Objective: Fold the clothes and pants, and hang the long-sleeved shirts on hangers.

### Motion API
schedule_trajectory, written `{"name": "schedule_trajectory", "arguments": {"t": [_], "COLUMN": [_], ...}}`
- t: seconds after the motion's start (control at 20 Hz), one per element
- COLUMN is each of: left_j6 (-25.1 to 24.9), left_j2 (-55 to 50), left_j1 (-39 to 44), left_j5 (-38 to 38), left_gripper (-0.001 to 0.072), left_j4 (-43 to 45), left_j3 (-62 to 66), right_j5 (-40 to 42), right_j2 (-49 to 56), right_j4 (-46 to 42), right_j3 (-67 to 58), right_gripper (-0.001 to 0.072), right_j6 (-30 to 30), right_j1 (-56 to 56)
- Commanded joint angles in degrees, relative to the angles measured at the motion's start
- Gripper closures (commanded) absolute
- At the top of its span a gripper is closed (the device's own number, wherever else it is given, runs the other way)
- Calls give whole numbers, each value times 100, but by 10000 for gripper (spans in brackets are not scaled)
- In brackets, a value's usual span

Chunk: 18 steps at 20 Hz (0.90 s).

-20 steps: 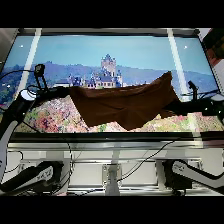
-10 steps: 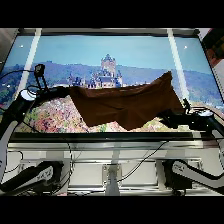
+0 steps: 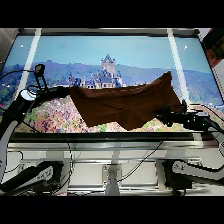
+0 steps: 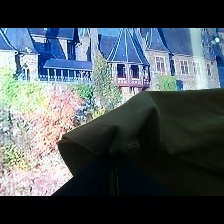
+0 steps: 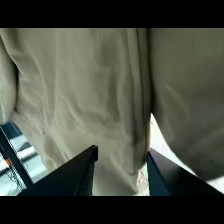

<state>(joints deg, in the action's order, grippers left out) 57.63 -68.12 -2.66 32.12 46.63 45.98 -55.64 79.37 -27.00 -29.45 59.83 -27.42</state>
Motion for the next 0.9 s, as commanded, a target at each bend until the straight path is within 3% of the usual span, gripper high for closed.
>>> {"name": "schedule_trajectory", "arguments": {"t": [0.0,0.1,0.3,0.4,0.7,0.85], "left_j6": [0,2,2,2,-4,-2], "left_j2": [-2,-2,-2,0,457,1104], "left_j1": [-4,-4,-4,-4,-190,-564], "left_j5": [0,0,0,0,-28,-149], "left_gripper": [692,692,692,692,692,692], "left_j4": [2,2,0,-9,-74,-63], "left_j3": [-2,-2,-2,-2,227,557], "right_j5": [234,313,691,710,-654,-734], "right_j2": [44,44,44,22,-549,-1248], "right_j4": [219,219,219,219,164,63], "right_j3": [-2,-2,-17,-195,-1843,-3056], "right_gripper": [353,410,428,700,702,702], "right_j6": [-107,-105,-105,-103,-127,-114], "right_j1": [-2,50,688,876,890,883]}}
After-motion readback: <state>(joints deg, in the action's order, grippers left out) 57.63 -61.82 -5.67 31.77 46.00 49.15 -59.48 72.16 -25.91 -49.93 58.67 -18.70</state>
